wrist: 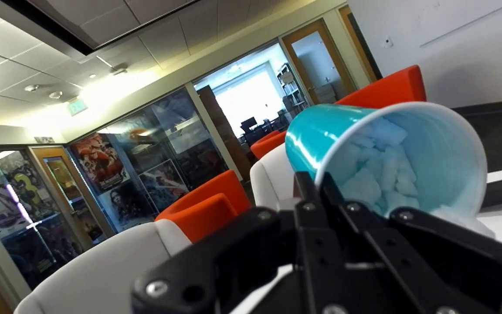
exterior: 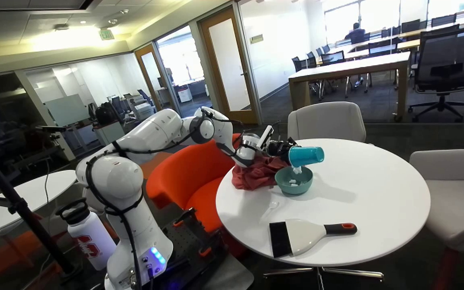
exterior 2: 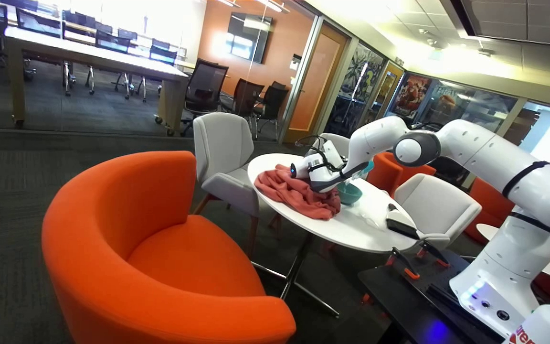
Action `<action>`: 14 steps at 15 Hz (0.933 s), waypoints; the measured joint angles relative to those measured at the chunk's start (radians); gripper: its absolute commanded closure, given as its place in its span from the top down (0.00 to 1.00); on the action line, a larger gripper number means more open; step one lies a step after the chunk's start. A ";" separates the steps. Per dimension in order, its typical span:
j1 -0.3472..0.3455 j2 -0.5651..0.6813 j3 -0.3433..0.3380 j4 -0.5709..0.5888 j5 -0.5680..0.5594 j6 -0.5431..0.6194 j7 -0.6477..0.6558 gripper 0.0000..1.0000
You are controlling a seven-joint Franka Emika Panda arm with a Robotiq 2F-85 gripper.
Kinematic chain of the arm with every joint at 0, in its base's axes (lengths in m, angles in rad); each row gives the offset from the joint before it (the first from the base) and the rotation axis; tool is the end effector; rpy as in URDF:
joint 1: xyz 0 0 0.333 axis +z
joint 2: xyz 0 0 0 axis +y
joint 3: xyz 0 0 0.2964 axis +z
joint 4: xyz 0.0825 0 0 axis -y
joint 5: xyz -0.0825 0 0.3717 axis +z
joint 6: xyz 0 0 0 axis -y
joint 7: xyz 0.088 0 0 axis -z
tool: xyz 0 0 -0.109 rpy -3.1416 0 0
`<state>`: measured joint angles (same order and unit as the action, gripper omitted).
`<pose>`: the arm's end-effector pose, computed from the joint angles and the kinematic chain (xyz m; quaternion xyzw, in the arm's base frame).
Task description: Pour the contents in the cup into the bowl
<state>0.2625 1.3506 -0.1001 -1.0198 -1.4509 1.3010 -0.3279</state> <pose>0.6714 0.0064 0.0719 0.5440 0.3200 -0.4179 0.6535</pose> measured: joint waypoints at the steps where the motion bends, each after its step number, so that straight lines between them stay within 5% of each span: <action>1: 0.001 0.009 -0.001 0.011 -0.007 -0.007 -0.024 0.01; 14: 0.011 0.060 -0.016 0.067 -0.080 -0.043 -0.251 0.01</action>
<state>0.2731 1.4105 -0.1161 -0.9532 -1.5308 1.2583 -0.5792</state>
